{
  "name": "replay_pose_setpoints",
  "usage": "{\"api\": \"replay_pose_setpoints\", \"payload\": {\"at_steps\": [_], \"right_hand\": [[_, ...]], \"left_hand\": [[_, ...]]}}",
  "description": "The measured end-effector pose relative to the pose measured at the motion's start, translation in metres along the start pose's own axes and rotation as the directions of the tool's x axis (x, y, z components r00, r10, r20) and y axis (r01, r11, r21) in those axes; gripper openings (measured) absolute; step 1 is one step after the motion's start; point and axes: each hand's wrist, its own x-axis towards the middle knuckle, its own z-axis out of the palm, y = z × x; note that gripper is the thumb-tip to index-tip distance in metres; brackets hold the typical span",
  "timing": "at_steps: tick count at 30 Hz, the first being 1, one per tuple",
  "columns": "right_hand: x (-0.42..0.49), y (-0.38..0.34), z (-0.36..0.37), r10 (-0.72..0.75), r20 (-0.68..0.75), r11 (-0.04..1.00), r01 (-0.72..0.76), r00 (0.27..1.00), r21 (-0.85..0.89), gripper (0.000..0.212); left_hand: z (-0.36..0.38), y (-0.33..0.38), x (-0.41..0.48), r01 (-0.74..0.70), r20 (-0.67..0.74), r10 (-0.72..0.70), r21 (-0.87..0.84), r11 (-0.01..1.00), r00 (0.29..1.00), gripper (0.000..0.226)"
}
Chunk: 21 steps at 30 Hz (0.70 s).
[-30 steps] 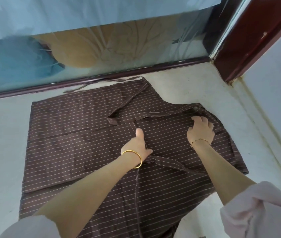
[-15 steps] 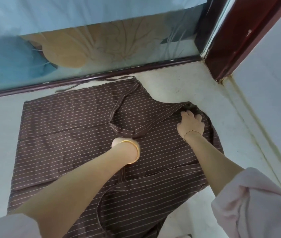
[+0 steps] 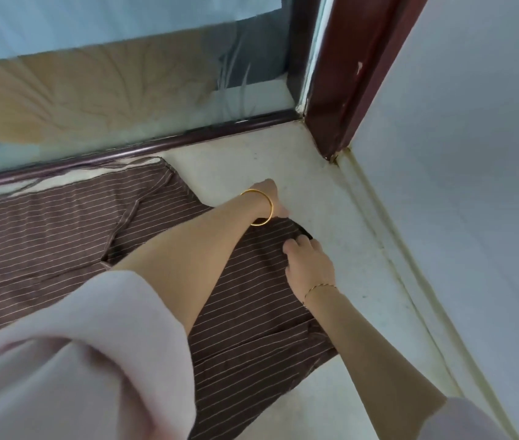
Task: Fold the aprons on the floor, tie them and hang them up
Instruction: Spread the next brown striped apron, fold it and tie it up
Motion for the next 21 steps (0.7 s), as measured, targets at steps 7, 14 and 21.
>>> {"api": "replay_pose_setpoints", "payload": {"at_steps": [7,14,21], "right_hand": [[-0.007,0.03,-0.013,-0.163,0.139,0.987,0.158,0.977,0.041,0.03],[-0.017,0.055,-0.021,-0.169,0.248,0.98,0.135,0.954,0.148,0.012],[-0.027,0.056,-0.036,-0.086,0.507,0.996,0.061,0.858,0.067,0.05]], "left_hand": [[-0.01,0.035,0.01,0.009,0.208,-0.097,0.387,0.922,0.973,0.065],[-0.011,0.059,0.021,-0.204,0.2,0.108,0.56,0.803,0.974,0.036],[0.041,0.043,-0.002,-0.337,-0.253,0.31,-0.071,0.939,0.917,0.008]]}}
